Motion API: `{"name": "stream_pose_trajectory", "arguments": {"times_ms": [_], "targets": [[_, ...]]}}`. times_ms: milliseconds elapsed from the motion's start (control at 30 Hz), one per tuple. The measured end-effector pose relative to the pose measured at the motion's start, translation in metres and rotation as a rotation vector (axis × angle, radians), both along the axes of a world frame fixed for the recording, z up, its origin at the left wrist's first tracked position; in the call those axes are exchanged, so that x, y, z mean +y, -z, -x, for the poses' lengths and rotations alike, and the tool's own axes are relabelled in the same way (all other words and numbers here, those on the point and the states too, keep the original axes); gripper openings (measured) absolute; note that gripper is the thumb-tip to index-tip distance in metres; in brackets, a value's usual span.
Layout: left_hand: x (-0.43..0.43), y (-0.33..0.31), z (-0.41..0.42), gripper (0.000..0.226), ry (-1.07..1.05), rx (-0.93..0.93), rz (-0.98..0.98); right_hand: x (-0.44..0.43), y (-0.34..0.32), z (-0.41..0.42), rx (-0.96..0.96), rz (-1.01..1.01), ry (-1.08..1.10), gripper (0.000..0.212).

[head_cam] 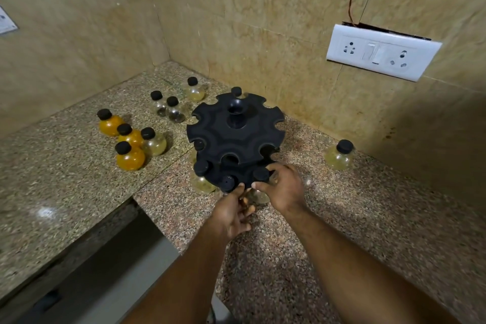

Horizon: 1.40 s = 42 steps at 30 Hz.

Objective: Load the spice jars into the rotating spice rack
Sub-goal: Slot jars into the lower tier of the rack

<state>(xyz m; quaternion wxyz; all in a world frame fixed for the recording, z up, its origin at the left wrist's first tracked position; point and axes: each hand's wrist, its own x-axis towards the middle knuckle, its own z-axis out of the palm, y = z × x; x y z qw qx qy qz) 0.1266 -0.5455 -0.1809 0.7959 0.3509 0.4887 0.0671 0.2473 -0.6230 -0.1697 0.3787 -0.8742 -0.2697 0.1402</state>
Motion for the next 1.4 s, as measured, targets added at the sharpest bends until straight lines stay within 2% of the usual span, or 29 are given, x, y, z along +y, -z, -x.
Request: {"name": "stream_pose_trajectory", "arguments": {"times_ms": [200,367,533,667,800,900,1033,1167,1400], "targets": [[-0.036,0.008,-0.019,0.024,-0.176,0.024,-0.364,-0.008,0.007,-0.003,0.015,-0.031,0.005,0.063],[-0.061,0.014,-0.044,0.038,0.015,0.095,-0.5,-0.04,0.014,-0.018,0.03,-0.051,0.066,0.054],[-0.079,0.011,-0.091,0.022,0.19,0.11,-0.564,-0.097,0.02,-0.054,0.048,0.054,0.254,0.049],[-0.086,0.001,-0.137,0.018,0.385,0.049,-0.844,-0.132,0.023,-0.082,0.074,0.193,0.309,0.062],[-0.086,-0.002,-0.19,0.053,0.518,0.04,-0.922,-0.152,0.037,-0.104,0.172,0.286,0.316,0.081],[-0.083,-0.002,-0.221,0.064,0.632,0.044,-1.06,-0.162,0.048,-0.118,0.166,0.42,0.307,0.088],[-0.079,0.009,-0.263,0.057,0.728,0.04,-1.298,-0.171,0.065,-0.134,0.17,0.528,0.283,0.094],[-0.074,0.019,-0.283,0.063,0.803,0.042,-1.45,-0.17,0.077,-0.141,0.133,0.588,0.258,0.1],[-0.076,0.027,-0.282,0.055,0.759,-0.004,-1.553,-0.167,0.081,-0.143,0.118,0.625,0.255,0.105]]}}
